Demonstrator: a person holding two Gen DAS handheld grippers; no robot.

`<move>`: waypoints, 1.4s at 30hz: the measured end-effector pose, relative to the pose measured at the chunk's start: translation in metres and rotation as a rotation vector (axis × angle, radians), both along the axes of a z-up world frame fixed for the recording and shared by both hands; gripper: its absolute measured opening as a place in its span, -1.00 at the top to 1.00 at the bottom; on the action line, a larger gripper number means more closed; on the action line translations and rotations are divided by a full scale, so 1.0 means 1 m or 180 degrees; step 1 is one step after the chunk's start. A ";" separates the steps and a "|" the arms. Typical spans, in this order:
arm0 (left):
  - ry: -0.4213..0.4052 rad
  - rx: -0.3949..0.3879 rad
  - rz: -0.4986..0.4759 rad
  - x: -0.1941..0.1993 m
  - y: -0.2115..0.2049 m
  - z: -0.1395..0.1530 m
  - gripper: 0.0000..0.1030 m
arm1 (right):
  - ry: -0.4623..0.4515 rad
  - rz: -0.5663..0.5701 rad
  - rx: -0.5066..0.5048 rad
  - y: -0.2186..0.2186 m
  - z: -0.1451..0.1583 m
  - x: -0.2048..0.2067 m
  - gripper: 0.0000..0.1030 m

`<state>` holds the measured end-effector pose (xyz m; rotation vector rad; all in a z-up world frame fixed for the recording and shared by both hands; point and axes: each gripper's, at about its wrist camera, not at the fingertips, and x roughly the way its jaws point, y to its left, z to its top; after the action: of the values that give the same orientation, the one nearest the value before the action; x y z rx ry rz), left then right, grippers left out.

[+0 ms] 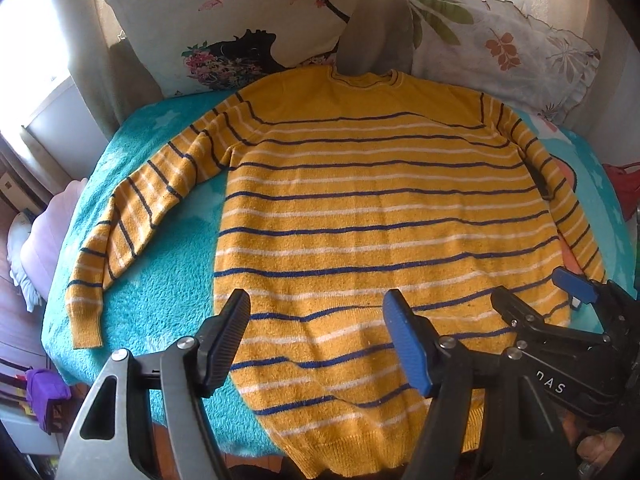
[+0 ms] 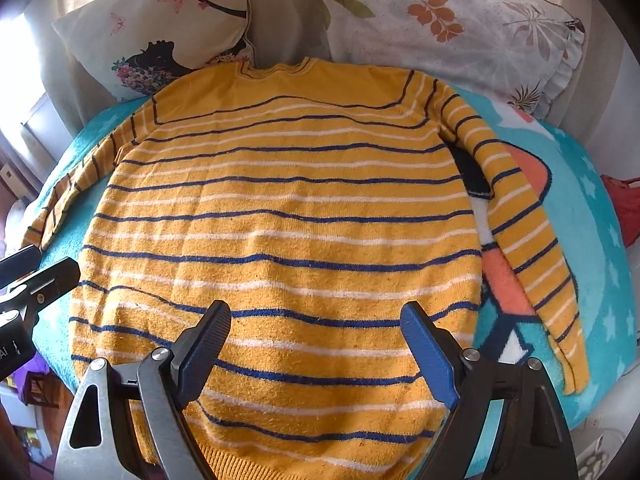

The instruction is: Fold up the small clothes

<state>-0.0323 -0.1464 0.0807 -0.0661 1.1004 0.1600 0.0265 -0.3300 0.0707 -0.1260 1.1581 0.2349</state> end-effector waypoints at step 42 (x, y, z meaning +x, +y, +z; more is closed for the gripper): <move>0.0044 -0.0087 -0.0032 0.000 0.015 -0.007 -0.35 | 0.0177 -0.0130 -0.0062 0.005 -0.013 0.001 -0.74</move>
<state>-0.0321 -0.1316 0.0740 -0.0839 1.1166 0.1367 0.0271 -0.3250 0.0574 -0.1135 1.2175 0.1918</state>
